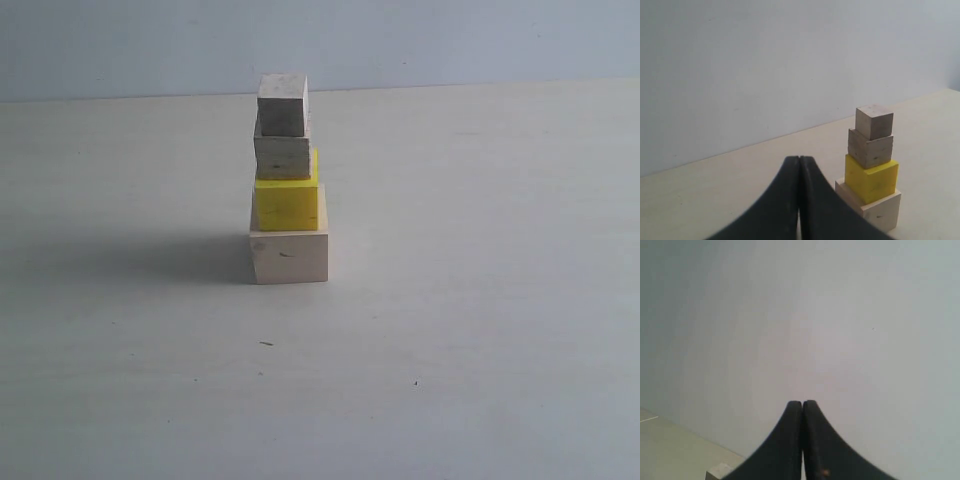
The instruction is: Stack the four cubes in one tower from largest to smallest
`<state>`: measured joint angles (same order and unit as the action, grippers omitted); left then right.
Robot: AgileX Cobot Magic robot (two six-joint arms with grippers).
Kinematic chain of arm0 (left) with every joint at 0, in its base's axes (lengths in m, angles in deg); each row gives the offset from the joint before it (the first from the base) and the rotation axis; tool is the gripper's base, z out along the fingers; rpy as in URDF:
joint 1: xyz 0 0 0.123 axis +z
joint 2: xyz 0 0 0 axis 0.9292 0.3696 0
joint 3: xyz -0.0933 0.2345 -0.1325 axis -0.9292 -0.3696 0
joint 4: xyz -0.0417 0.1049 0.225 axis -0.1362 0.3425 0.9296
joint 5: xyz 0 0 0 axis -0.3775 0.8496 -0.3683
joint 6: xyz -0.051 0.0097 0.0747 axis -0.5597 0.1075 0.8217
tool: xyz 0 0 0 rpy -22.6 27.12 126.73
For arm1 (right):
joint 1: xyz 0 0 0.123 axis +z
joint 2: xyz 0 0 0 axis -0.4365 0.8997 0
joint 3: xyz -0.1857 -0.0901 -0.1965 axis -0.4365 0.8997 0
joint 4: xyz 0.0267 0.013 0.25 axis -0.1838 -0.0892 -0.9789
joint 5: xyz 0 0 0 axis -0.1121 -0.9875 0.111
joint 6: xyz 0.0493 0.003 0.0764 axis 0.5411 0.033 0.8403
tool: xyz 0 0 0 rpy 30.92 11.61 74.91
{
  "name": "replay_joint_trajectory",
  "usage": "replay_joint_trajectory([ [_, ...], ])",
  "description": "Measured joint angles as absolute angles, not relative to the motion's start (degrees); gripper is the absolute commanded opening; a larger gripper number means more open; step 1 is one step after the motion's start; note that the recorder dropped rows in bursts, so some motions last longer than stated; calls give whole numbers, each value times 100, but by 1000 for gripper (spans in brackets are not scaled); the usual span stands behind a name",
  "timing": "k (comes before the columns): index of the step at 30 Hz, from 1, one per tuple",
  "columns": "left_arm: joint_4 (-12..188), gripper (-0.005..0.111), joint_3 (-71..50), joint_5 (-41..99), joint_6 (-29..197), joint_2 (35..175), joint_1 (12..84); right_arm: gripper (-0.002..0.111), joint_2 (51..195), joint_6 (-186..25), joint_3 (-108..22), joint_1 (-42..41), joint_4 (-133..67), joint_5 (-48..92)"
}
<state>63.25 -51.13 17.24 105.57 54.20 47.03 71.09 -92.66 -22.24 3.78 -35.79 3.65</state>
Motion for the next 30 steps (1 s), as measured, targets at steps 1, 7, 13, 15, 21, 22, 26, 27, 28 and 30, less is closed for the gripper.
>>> replay_joint_trajectory([
  [1,6334,0,-5113,1724,10557,5420,4703,0,7109,-9266,-2224,378,-3579,365],
  [7,6334,0,-5113,1724,10557,5420,4703,0,7109,-9266,-2224,378,-3579,365],
  [13,6334,0,-5113,1724,10557,5420,4703,0,7109,-9266,-2224,378,-3579,365],
  [15,6334,0,-5113,1724,10557,5420,4703,0,7109,-9266,-2224,378,-3579,365],
  [21,6691,0,-5133,1681,10557,4993,5148,0,7109,-9266,-2224,378,-3579,365],
  [22,6719,0,-5133,1681,10557,4871,5363,0,7109,-9266,-2224,378,-3579,365],
  [26,6740,0,-5310,1507,10187,4144,6567,0,7109,-9266,-2224,378,-3579,365],
  [27,6740,0,-5438,1405,10038,3942,6834,0,7109,-9266,-2224,378,-3579,365],
  [28,6712,0,-5587,1312,9993,3799,7054,0,7109,-9266,-2224,378,-3579,365],
  [30,6676,0,-5899,1200,9956,3632,7394,0,7109,-9266,-2224,378,-3579,365],
])
